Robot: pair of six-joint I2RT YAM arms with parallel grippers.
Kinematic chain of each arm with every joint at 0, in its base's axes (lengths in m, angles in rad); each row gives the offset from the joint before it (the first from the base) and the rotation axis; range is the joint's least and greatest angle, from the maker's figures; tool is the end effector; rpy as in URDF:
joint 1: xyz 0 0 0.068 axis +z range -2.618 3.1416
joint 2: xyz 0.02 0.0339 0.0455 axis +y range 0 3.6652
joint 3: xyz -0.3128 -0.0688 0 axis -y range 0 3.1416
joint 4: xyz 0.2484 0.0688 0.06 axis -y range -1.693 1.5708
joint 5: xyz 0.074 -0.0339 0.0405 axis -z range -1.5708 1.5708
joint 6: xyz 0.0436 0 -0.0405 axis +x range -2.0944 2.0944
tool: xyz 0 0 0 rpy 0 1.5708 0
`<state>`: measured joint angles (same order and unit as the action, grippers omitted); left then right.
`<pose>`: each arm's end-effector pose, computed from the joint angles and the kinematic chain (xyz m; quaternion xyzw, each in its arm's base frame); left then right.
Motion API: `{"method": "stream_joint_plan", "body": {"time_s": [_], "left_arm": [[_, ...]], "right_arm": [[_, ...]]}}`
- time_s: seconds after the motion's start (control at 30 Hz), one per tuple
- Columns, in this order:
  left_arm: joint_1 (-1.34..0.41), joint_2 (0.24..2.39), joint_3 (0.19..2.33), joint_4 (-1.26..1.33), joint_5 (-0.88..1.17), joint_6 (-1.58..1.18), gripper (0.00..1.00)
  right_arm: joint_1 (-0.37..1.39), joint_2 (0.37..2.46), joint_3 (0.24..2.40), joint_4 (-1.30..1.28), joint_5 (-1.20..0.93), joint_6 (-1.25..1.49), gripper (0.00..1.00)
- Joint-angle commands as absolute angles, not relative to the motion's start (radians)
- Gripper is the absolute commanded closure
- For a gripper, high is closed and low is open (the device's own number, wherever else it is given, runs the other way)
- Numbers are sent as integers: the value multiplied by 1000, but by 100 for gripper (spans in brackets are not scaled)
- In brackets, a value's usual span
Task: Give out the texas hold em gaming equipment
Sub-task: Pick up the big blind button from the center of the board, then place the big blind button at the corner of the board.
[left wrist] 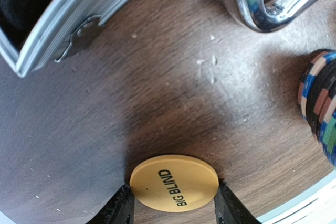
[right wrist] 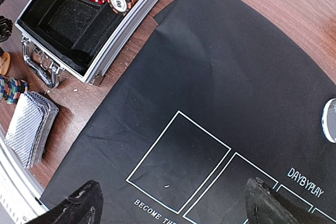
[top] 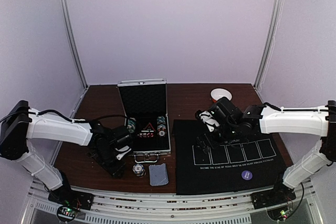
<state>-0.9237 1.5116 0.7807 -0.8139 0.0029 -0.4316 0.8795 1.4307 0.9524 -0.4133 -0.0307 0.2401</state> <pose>0.1383 -0.1832 0.1870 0.2436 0.9698 -0.0093 0.0092 0.1892 0.2307 0.2707 -0.3012 0.8934 0.1891 0.2745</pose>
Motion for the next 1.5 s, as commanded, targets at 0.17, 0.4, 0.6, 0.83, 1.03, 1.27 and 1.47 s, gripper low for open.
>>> {"method": "stream_joint_plan", "body": {"time_s": [0.17, 0.4, 0.6, 0.83, 1.03, 1.27, 1.47], "left_arm": [[-1008, 1496, 739, -766, 94, -461, 51], [-1122, 1503, 722, -794, 101, -484, 52], [-1238, 1534, 724, -765, 69, -516, 52], [-1307, 1519, 714, -741, 43, -526, 54], [-1371, 1545, 729, -741, 24, -508, 56], [-1393, 1566, 748, -741, 24, -468, 57], [-1427, 1578, 788, -772, -4, -457, 58]], "right_arm": [[886, 1412, 947, -402, -42, 275, 5], [889, 1385, 935, -397, -64, 298, 5], [894, 1364, 934, -374, -111, 354, 6], [914, 1347, 902, -342, -134, 434, 8], [963, 1369, 872, -297, -156, 495, 8], [1000, 1384, 868, -299, -154, 530, 8], [1024, 1386, 841, -275, -164, 557, 8]]}}
